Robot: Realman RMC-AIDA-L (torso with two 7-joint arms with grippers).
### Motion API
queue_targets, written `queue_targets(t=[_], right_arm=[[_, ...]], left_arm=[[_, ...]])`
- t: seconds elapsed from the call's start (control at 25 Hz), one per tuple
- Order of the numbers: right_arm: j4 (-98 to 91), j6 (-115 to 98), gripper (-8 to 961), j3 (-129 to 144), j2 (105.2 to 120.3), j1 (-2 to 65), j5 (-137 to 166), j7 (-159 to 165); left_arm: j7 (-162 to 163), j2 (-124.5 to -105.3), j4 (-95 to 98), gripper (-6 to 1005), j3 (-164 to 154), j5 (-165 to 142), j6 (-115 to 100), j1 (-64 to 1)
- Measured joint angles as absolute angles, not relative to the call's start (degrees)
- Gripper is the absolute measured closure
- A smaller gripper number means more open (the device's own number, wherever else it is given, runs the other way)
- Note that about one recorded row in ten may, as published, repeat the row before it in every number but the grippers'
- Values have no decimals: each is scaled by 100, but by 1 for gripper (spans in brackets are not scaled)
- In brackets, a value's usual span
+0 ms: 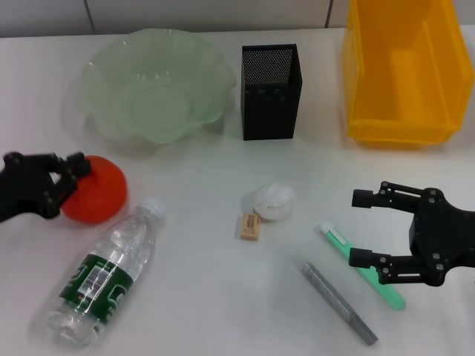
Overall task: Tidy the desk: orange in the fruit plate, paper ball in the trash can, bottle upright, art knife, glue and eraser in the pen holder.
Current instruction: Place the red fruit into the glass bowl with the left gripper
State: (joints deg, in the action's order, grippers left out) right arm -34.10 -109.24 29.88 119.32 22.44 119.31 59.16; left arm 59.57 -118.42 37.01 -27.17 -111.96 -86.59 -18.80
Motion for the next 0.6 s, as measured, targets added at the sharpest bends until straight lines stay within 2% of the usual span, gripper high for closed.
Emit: queue_targets(t=[0.4, 0.6], right_arm=[[-3411, -10924, 118, 2988, 11926, 2217, 11917, 5917], [-3410, -10955, 118, 2988, 11932, 2215, 11855, 5932]], left_arm=[[6382, -11859, 4308, 930, -2751, -10409, -9095, -1971], [6707, -11861, 4236, 931, -2781, -10262, -8865, -2653]])
